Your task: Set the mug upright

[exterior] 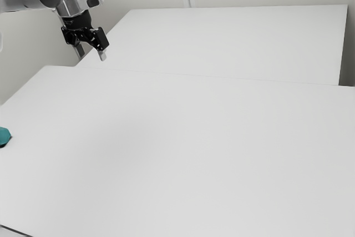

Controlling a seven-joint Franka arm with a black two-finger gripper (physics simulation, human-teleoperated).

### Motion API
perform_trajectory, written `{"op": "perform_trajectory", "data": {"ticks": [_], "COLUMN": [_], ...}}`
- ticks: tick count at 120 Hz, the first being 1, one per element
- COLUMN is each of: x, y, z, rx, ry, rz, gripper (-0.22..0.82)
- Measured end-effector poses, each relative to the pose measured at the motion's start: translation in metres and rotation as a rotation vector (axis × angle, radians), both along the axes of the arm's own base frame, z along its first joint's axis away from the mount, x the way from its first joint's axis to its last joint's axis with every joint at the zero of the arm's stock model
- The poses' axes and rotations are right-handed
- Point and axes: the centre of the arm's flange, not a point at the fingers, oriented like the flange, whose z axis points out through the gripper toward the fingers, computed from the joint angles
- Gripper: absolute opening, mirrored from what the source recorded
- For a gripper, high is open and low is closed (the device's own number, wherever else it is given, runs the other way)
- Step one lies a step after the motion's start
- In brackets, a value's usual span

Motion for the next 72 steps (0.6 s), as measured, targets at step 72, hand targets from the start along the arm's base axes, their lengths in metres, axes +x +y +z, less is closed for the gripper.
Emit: {"op": "perform_trajectory", "data": {"ticks": [72], "x": [-0.032], "y": [0.106], "z": [0.009], "rx": [-0.14], "ry": [-0.024], "rz": [0.166], "gripper": [0.6]}}
